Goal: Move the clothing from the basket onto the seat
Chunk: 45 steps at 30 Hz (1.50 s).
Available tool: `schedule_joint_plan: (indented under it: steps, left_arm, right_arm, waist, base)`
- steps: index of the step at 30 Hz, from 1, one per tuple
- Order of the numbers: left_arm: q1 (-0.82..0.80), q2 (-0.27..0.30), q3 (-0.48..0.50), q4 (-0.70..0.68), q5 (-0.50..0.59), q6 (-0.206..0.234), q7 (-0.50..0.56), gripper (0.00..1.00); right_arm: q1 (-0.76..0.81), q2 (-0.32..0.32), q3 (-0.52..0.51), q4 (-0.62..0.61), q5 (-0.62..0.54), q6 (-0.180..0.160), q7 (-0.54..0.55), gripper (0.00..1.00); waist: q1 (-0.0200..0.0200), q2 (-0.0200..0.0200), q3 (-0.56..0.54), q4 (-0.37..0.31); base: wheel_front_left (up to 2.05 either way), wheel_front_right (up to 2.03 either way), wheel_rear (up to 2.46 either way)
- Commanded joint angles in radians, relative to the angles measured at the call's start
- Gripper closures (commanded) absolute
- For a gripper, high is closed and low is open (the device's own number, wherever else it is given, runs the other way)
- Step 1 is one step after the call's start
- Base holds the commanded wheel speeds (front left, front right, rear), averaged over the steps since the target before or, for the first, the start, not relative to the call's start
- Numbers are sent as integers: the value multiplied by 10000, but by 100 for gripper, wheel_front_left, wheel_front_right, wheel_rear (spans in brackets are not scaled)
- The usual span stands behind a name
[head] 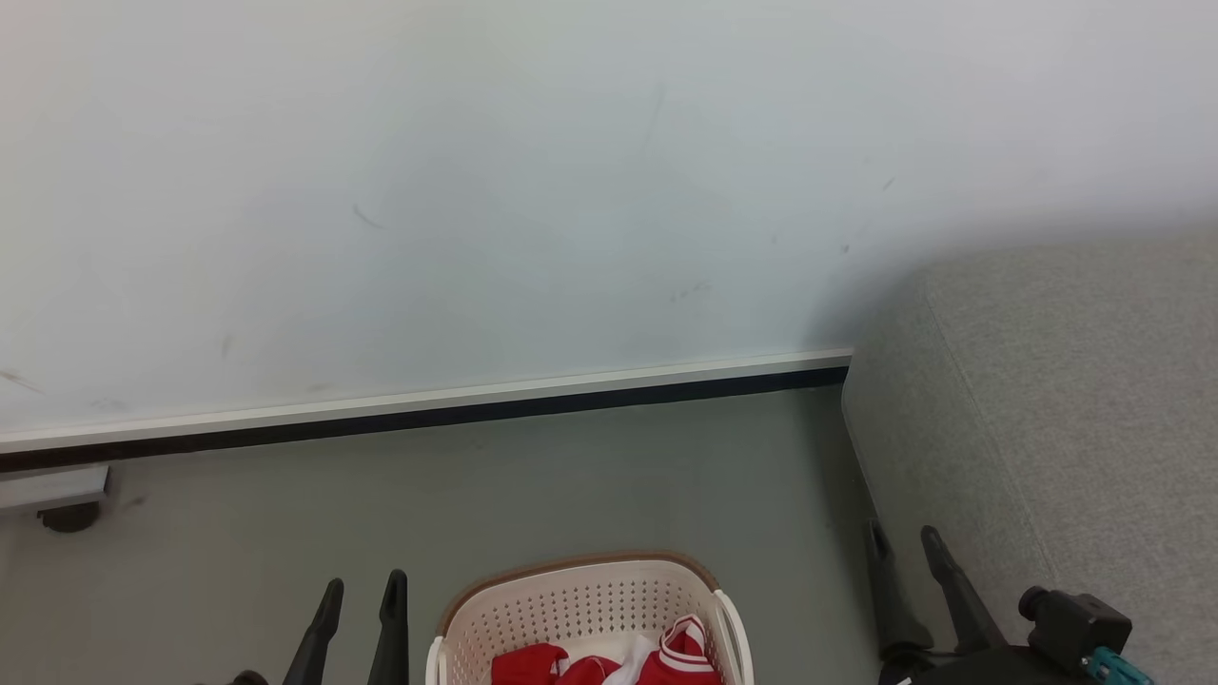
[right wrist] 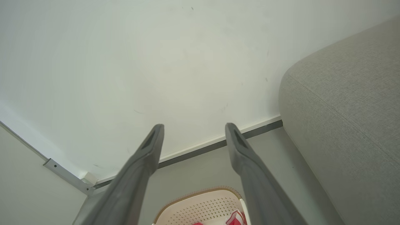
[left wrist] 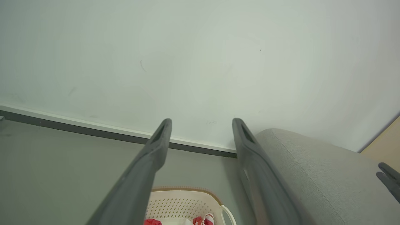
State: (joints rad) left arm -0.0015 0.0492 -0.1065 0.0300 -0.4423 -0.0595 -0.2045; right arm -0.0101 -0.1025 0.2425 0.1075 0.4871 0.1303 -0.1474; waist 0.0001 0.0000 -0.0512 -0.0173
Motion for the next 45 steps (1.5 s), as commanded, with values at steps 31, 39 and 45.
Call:
schedule_joint_plan:
  steps: [31, 39, 45]
  left_arm:
    - [484, 15, 24, -837, 2930, 338, -474, 0]
    - [576, 17, 19, -796, 3619, 478, -564, 0]
    - [561, 16, 48, -772, 3944, 567, -610, 0]
  right_arm:
    - [85, -226, 1279, -415, -2295, 7, -939, 0]
    - [134, -249, 1435, -487, -2762, 7, -1105, 0]
    - [106, -266, 1567, -526, -3034, 7, -1189, 0]
  waist:
    - [-1, 0, -134, -25]
    - [-1, 0, -129, -45]
    - [-1, 0, -103, -64]
  base:
    - [0, 0, 0]
    - [0, 0, 0]
    - [0, 0, 0]
